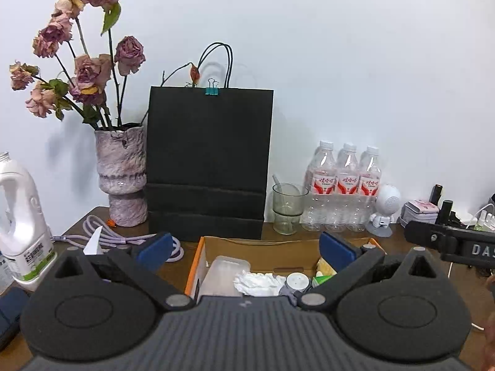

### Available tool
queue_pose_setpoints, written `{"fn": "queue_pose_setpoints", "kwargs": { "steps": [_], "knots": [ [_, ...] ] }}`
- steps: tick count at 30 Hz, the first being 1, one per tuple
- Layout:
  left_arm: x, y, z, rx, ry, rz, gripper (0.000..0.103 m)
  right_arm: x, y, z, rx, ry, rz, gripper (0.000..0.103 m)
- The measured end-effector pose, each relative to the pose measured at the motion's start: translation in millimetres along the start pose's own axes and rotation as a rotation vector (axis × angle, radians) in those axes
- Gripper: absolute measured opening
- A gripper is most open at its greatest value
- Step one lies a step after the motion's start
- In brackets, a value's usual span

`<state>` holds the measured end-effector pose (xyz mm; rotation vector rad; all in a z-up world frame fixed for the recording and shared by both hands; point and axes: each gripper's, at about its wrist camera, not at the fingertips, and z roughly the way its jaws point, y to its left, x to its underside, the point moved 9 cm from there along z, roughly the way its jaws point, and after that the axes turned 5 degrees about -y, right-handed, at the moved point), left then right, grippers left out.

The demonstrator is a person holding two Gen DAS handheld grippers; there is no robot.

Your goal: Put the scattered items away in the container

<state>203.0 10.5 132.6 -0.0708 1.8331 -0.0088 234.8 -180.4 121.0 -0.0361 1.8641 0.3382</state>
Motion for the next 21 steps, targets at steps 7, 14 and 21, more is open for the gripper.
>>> {"fn": "queue_pose_setpoints", "kwargs": {
  "steps": [7,14,21],
  "knots": [
    [3,6,-10,-0.02,0.032,-0.008,0.103,2,6,-14,0.018,0.021,-0.021,0.102],
    [68,8,-57,-0.029,0.138,0.017,0.103,51,22,-85,0.03,0.028,-0.103,0.103],
    [170,8,-156,0.042,0.189,-0.06,0.103,147,24,-178,0.018,0.063,-0.209,0.103]
  ]
}}
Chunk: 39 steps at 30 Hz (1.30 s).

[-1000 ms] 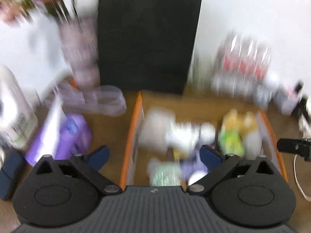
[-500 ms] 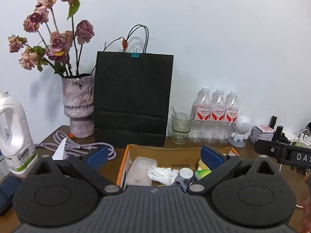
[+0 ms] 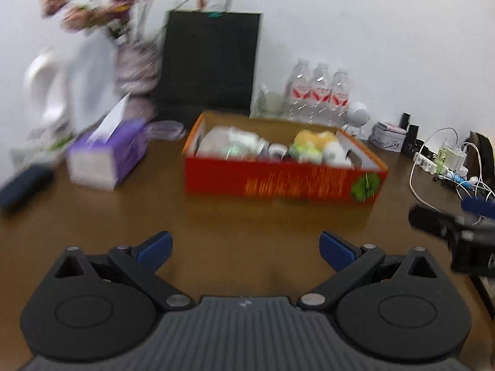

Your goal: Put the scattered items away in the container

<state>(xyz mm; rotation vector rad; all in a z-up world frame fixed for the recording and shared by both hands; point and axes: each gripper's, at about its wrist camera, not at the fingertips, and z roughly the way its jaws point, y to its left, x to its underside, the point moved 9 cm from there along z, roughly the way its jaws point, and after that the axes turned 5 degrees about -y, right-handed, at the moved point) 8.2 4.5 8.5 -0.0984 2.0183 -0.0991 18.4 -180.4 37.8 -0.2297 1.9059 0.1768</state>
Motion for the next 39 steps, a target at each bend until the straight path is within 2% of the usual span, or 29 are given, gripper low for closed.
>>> {"fn": "queue_pose_setpoints", "kwargs": {
  "steps": [2,4,8,13,17,22,28,39],
  "knots": [
    [24,6,-19,-0.007,0.008,-0.042,0.103,25,1,-20,-0.009,0.025,-0.006,0.103],
    [40,12,-30,-0.04,0.031,-0.034,0.103,47,0,-35,0.001,0.054,-0.023,0.103],
    [43,28,-44,-0.117,0.005,-0.007,0.103,71,-2,-48,0.013,0.082,-0.015,0.103],
    [48,28,-31,-0.101,0.06,0.018,0.103,74,0,-33,0.002,0.109,-0.002,0.103],
    [52,17,-6,-0.078,0.109,0.065,0.103,82,8,-4,-0.016,0.208,0.002,0.103],
    [54,12,26,-0.072,0.174,0.122,0.103,85,14,29,-0.024,0.259,0.024,0.103],
    [47,13,51,-0.058,0.196,0.143,0.103,84,7,55,0.028,0.289,0.015,0.103],
    [43,11,63,-0.04,0.159,0.127,0.103,79,2,70,0.042,0.266,0.027,0.103]
  ]
}}
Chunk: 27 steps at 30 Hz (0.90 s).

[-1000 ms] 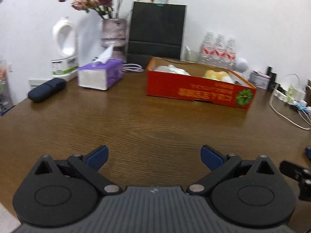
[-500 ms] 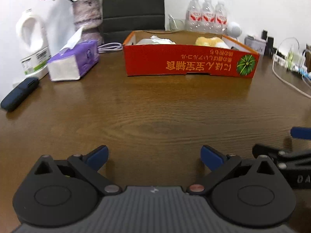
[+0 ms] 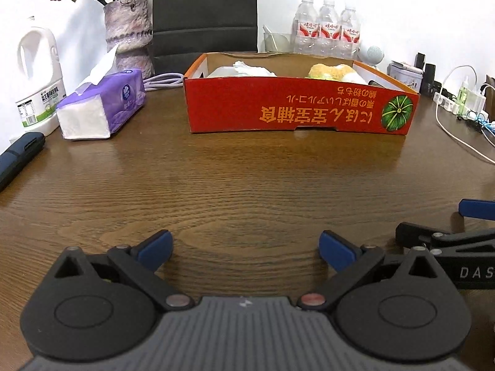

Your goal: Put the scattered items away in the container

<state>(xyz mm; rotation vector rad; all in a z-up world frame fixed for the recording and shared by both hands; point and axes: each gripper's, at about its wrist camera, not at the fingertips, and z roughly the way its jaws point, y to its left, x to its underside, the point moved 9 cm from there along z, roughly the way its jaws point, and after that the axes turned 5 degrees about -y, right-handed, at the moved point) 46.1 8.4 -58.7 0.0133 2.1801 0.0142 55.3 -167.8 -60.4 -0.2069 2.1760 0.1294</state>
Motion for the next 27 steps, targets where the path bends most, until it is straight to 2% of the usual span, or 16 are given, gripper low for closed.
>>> {"fn": "queue_pose_setpoints", "kwargs": {
  "steps": [27],
  "knots": [
    [-0.5,0.2,1.0,-0.003,0.001,-0.006,0.103,-0.8,-1.0,2.1,0.015,0.0,0.009,0.103]
  ]
}}
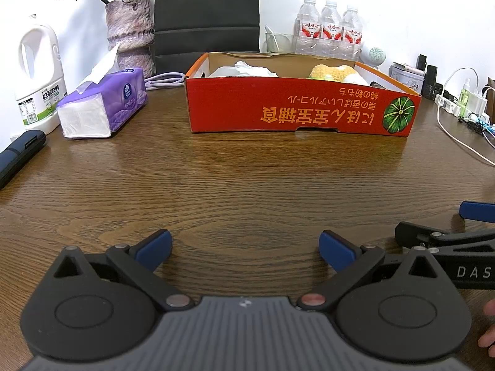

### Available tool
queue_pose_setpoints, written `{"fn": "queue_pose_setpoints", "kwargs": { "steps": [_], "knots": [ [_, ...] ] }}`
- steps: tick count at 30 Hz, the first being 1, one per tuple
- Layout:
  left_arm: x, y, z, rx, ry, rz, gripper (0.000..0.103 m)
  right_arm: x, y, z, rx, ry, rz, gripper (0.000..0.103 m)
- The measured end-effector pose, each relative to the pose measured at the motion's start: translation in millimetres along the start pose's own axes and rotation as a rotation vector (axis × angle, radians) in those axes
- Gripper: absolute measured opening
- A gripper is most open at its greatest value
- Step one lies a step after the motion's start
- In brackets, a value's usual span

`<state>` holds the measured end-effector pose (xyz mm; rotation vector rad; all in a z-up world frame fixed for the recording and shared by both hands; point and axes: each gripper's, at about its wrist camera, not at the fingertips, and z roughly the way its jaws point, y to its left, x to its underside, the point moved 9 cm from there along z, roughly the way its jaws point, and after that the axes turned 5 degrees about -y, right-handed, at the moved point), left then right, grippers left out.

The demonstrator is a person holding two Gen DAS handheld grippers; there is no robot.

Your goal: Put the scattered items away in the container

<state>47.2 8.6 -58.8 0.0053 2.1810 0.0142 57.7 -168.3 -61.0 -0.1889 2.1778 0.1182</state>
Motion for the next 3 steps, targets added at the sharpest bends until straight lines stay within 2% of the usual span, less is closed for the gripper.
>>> {"fn": "queue_pose_setpoints", "kwargs": {
  "steps": [3],
  "knots": [
    [0.0,-0.1,0.0,0.0,0.0,0.0,0.103,0.2,0.0,-0.1,-0.001,0.0,-0.001,0.103]
  ]
}}
